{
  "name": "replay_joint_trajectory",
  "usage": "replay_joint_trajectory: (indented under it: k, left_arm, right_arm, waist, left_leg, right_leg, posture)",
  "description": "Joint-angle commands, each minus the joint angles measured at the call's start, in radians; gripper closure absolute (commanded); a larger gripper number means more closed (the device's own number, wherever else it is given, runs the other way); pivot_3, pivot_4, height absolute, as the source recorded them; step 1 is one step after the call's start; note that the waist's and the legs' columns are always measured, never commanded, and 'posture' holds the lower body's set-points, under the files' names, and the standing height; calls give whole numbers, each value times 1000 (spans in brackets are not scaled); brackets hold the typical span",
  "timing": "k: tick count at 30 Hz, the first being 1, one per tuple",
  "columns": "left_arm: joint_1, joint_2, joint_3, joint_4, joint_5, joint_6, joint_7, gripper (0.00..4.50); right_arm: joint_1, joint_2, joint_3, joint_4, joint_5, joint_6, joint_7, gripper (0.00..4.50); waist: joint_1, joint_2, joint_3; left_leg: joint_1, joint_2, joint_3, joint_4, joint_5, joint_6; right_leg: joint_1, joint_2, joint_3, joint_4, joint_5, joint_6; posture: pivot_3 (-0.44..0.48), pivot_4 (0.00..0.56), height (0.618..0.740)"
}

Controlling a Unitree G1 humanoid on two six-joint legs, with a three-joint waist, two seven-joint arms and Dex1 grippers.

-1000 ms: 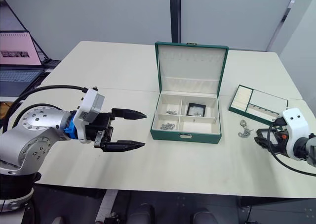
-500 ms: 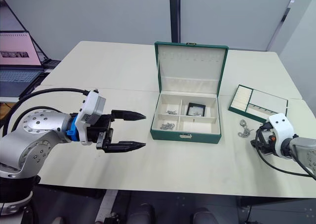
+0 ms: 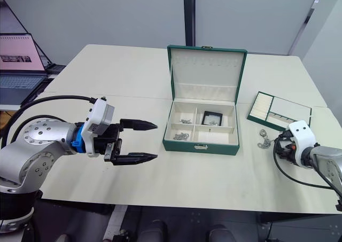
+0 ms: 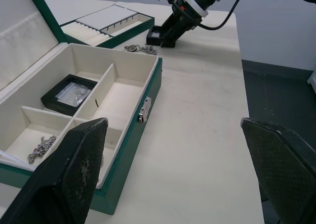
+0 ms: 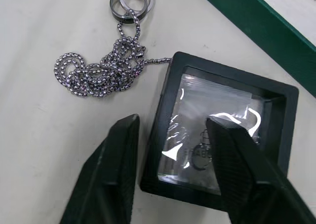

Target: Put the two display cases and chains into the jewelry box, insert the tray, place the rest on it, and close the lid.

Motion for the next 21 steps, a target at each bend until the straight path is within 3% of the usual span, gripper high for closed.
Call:
replay_joint_trajectory:
  k: [1,7,16,21]
  left_arm:
    - [-3,16,29,-27,-10,-7,1,0]
    - [-3,20,28,-25,-11,-5,2,0]
    - [-7,14,21,-13,-8,-9,2,0]
    - [-11,19,16,27,13,-26,-13,0]
  right_arm:
    - [-11,10,-24,-19,-19,0,14,3293]
    - [-12,18,-30,-20,-36,3,23,4464]
    - [-4,2,-58,-72,-39,22,39,4464]
    - [7,-73,-102,-193,-15,62,99,4464]
  waist:
    - [0,0,0]
    - [0,0,0]
    - [0,0,0]
    - [1,3,2]
  left_leg:
    - [0,0,0,0,0,0]
    - [0,0,0,0,0,0]
    - [0,0,0,0,0,0]
    - [0,0,1,0,0,0]
  right_leg:
    - [0,0,0,0,0,0]
    - [0,0,0,0,0,0]
    - [0,0,0,0,0,0]
    - [0,0,0,0,0,0]
  posture:
    - [0,150,740]
    - [0,150,740]
    - [0,150,740]
    - [0,150,740]
